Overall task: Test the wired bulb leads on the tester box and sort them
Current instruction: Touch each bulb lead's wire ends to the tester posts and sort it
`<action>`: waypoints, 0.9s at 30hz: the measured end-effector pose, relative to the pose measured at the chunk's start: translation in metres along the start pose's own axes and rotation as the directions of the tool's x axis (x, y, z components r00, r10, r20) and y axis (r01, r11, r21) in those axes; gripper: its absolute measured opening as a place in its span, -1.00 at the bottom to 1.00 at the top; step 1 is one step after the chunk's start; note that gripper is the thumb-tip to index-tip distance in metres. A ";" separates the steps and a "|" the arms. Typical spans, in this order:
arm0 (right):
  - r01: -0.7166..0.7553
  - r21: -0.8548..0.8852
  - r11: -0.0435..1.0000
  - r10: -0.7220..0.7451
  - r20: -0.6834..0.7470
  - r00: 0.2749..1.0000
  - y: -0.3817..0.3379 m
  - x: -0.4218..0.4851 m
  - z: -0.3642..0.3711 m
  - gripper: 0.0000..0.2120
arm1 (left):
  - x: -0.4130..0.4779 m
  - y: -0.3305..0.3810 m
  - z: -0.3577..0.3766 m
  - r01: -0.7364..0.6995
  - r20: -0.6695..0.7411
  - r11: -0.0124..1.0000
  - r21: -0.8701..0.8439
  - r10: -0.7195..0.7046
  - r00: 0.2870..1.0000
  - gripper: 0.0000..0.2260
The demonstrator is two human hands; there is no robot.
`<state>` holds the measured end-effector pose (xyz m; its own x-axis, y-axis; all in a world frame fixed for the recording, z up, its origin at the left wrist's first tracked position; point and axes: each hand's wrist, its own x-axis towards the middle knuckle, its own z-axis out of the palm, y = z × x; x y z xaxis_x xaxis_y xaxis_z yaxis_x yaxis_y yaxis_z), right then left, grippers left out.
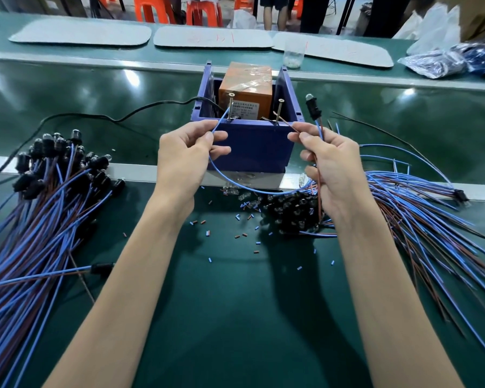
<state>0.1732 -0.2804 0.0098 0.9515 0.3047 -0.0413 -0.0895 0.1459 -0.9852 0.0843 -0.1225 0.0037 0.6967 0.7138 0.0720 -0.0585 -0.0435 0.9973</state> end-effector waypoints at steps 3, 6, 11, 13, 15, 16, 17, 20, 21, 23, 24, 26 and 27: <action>-0.001 0.022 1.000 0.001 0.004 1.000 0.001 0.001 0.000 -0.77 | 0.001 0.000 -0.001 -0.001 -0.013 1.000 -0.006 0.001 1.000 -0.77; -0.001 0.033 0.999 0.001 0.010 1.000 0.000 0.002 0.000 -0.78 | 0.002 -0.001 -0.002 0.001 -0.014 1.000 -0.013 -0.001 1.000 -0.76; -0.009 0.038 0.999 0.008 0.017 1.000 0.000 0.002 -0.001 -0.76 | 0.003 -0.002 -0.003 -0.008 0.004 1.000 0.030 0.008 1.000 -0.74; -0.015 0.045 0.999 0.014 0.019 1.000 -0.001 0.002 -0.001 -0.76 | 0.004 -0.002 -0.004 -0.016 0.002 0.999 0.045 0.016 1.000 -0.72; -0.019 0.052 0.998 0.018 0.024 1.000 -0.002 0.001 -0.001 -0.75 | 0.004 -0.001 -0.006 -0.026 0.002 0.998 0.061 0.026 1.000 -0.71; -0.021 0.056 0.998 0.020 0.027 0.999 -0.002 0.001 -0.001 -0.75 | 0.004 -0.001 -0.006 -0.030 0.004 0.997 0.069 0.030 1.000 -0.70; -0.024 0.060 0.998 0.022 0.028 0.999 -0.002 0.000 -0.001 -0.75 | 0.004 -0.002 -0.007 -0.034 0.007 0.997 0.076 0.033 0.999 -0.70; -0.034 0.078 0.996 0.032 0.026 0.999 -0.003 0.000 -0.002 -0.75 | 0.004 -0.002 -0.007 -0.035 0.009 0.996 0.088 0.034 0.999 -0.70; -0.036 0.084 0.996 0.034 0.026 0.999 -0.003 0.000 -0.002 -0.75 | 0.004 -0.002 -0.007 -0.034 0.010 0.995 0.092 0.034 0.999 -0.71; -0.039 0.094 0.995 0.037 0.025 0.999 -0.003 0.001 -0.003 -0.74 | 0.004 -0.002 -0.006 -0.035 0.013 0.995 0.098 0.034 0.999 -0.71; -0.040 0.099 0.994 0.037 0.025 0.999 -0.003 0.001 -0.003 -0.74 | 0.005 -0.002 -0.006 -0.035 0.014 0.994 0.099 0.034 0.999 -0.70; -0.040 0.105 0.994 0.038 0.023 0.999 -0.003 0.002 -0.003 -0.73 | 0.005 -0.003 -0.007 -0.035 0.014 0.994 0.102 0.034 0.999 -0.70; -0.039 0.107 0.994 0.037 0.022 0.999 -0.003 0.002 -0.004 -0.73 | 0.005 -0.003 -0.007 -0.035 0.015 0.994 0.104 0.034 0.999 -0.70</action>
<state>0.1762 -0.2836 0.0119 0.9409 0.3305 -0.0744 -0.1579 0.2334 -0.9595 0.0834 -0.1141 0.0009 0.7046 0.7016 0.1061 -0.0082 -0.1414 0.9899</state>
